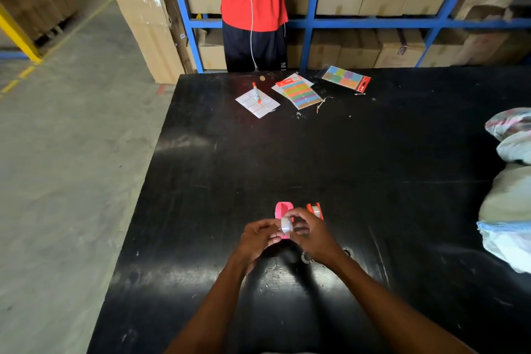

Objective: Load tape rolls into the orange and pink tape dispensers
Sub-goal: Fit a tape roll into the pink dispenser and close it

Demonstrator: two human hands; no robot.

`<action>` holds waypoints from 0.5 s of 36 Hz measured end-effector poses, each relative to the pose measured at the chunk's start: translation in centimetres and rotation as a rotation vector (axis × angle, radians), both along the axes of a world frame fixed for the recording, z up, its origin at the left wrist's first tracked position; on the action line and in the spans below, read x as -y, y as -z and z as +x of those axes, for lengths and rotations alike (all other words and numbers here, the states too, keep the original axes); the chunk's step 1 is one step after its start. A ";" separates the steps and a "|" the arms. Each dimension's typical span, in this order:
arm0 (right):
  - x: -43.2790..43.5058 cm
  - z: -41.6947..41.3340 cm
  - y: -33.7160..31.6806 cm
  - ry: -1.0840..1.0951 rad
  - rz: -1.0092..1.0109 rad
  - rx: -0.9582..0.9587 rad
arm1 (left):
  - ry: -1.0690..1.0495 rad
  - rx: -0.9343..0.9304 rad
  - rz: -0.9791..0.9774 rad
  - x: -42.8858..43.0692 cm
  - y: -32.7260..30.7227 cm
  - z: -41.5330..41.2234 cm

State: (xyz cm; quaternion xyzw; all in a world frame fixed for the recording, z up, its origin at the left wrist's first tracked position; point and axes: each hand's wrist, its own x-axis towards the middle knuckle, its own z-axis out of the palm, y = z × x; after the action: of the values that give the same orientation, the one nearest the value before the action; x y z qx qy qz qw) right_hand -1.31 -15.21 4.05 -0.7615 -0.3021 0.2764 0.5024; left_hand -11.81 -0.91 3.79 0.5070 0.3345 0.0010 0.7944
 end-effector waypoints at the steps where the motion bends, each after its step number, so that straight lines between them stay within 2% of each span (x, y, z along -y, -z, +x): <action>1: 0.0 0.0 -0.1 0.005 -0.003 0.000 | 0.000 0.003 0.001 0.1 -0.1 0.0; 18: 0.0 0.0 -0.9 0.093 0.015 -0.065 | -0.021 0.010 0.007 0.8 -1.2 0.4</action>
State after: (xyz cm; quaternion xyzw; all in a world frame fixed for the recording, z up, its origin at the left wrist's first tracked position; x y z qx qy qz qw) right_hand -1.30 -15.23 4.95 -0.7615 -0.2519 0.2749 0.5301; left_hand -11.41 -1.67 5.03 0.5062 0.3359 0.0131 0.7942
